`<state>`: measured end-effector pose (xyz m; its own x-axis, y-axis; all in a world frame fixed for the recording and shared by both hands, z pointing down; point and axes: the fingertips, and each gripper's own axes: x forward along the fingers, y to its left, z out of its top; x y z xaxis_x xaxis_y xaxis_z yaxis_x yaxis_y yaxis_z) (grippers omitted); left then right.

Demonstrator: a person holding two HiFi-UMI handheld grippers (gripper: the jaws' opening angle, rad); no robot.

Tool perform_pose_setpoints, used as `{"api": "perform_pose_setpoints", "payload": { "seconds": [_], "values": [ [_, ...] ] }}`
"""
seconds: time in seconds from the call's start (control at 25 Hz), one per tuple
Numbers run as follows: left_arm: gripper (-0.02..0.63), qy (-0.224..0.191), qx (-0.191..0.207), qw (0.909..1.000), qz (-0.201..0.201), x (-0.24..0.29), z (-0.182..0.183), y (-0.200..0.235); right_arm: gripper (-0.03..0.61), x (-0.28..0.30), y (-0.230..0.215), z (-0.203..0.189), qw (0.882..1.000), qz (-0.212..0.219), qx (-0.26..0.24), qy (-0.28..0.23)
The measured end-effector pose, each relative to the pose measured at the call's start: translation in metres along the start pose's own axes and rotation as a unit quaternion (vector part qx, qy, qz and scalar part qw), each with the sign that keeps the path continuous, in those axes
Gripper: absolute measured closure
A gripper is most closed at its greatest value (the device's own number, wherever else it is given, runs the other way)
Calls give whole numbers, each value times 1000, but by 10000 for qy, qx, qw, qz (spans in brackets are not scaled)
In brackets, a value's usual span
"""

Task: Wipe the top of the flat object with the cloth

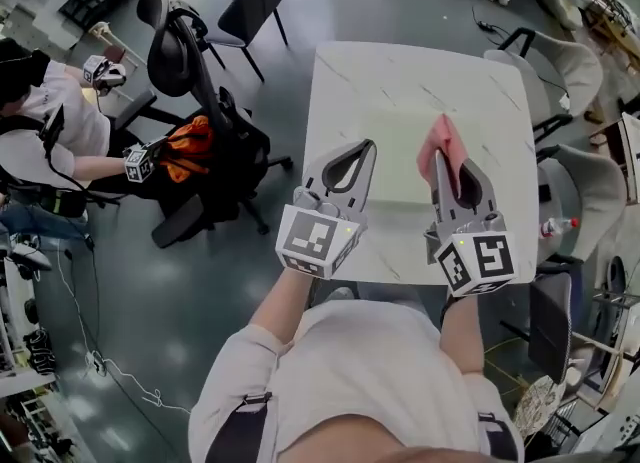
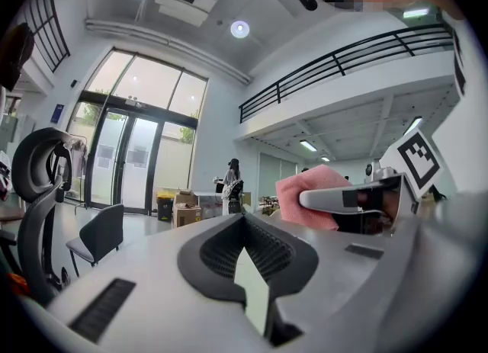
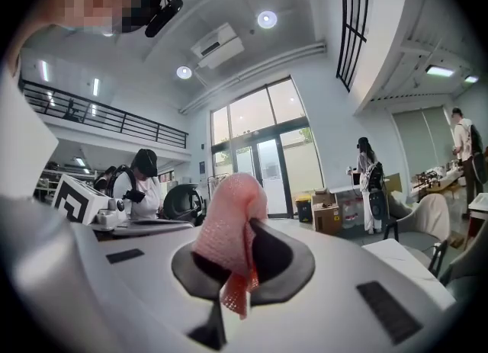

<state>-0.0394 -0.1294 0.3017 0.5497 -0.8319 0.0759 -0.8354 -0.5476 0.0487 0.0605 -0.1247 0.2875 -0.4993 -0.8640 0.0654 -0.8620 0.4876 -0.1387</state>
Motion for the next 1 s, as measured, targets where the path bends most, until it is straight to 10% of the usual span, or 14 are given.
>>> {"api": "perform_pose_setpoints", "payload": {
  "seconds": [1.0],
  "values": [
    [603,1700,-986,9795,452,65,-138,57,555,114,-31,-81,9912,484,686,1023]
  ]
}}
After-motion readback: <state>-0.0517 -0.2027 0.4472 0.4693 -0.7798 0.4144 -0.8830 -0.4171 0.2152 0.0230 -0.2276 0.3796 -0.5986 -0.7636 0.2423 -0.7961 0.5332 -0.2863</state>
